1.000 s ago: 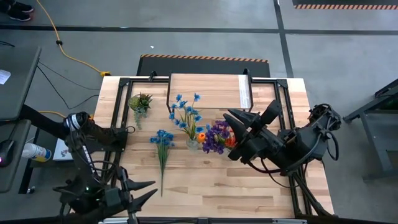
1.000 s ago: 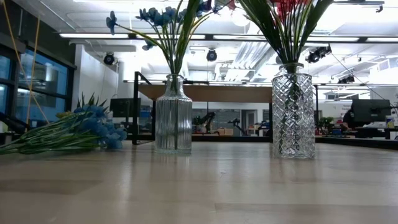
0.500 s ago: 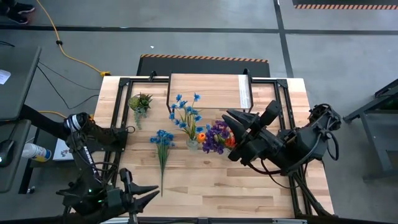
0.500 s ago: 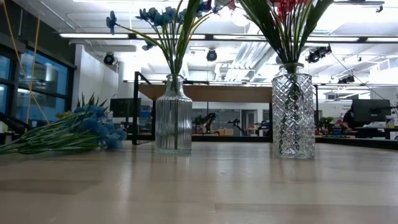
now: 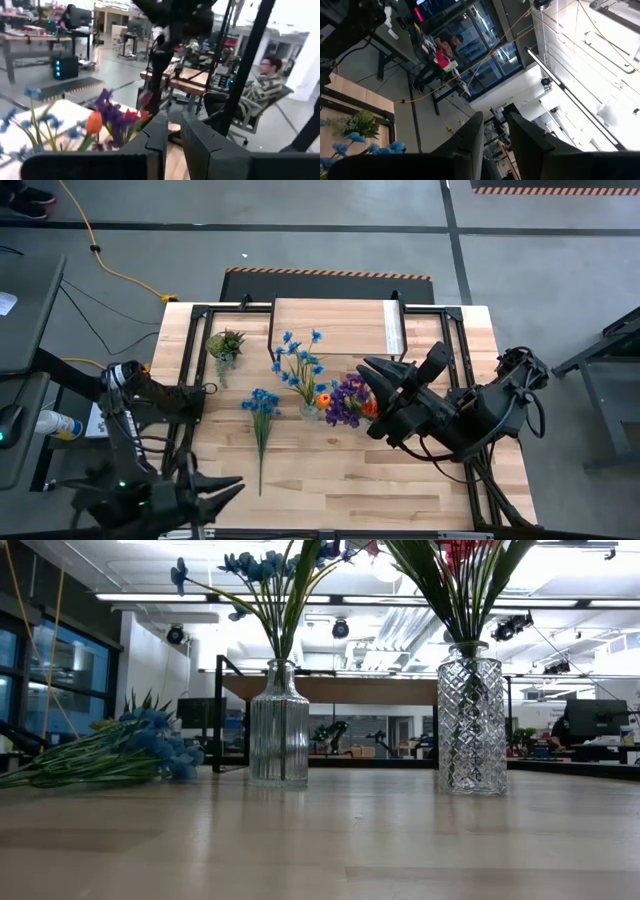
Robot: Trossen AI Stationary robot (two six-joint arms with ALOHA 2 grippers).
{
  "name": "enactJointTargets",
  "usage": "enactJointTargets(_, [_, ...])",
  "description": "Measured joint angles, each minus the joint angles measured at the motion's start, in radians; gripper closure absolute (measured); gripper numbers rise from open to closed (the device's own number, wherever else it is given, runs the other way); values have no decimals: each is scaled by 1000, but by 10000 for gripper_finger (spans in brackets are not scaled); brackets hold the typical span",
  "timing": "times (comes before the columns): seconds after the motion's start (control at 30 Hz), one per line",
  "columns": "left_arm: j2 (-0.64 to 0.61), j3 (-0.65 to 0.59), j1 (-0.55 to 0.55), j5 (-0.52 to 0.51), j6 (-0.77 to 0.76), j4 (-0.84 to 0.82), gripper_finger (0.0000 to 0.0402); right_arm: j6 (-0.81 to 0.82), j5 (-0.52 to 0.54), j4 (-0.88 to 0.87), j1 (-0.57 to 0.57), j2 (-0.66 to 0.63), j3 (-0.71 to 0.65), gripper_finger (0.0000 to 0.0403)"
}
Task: Pick and place flowers into a vace then onto a shelf
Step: Put the blue flowers into the left transparent flower vase
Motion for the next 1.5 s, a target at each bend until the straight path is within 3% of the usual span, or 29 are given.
enactJointTargets(0.13, [-3,142,2,-9,121,-81,314,0,1,0,0,0,0,320])
enactJointTargets(0.27, [0,250,2,-15,148,-180,314,0,1,0,7,0,0,320])
enactJointTargets(0.53, [4,300,29,-4,81,-227,314,-8,0,0,20,0,0,320])
enactJointTargets(0.6, [2,332,27,77,113,-254,314,-8,0,0,20,0,0,320])
enactJointTargets(0.73, [4,436,17,428,290,-296,314,-10,0,0,20,0,0,320])
enactJointTargets(0.8, [4,522,-5,529,365,-352,314,-8,0,0,20,0,0,320])
enactJointTargets(0.97, [-2,790,-59,609,324,-723,314,-8,1,0,20,0,0,320])
enactJointTargets(1.07, [-60,767,-78,677,272,-820,314,-7,2,0,20,-1,0,320])
enactJointTargets(1.17, [-114,752,-82,576,196,-911,314,-7,3,1,20,-1,0,320])
enactJointTargets(1.3, [-132,786,-77,294,88,-1050,314,-7,7,8,20,-1,0,320])
enactJointTargets(1.43, [-117,791,-79,14,95,-1074,314,-6,8,7,20,-1,0,320])
enactJointTargets(1.5, [-113,791,-77,-6,100,-1063,314,5,10,8,20,-1,0,320])
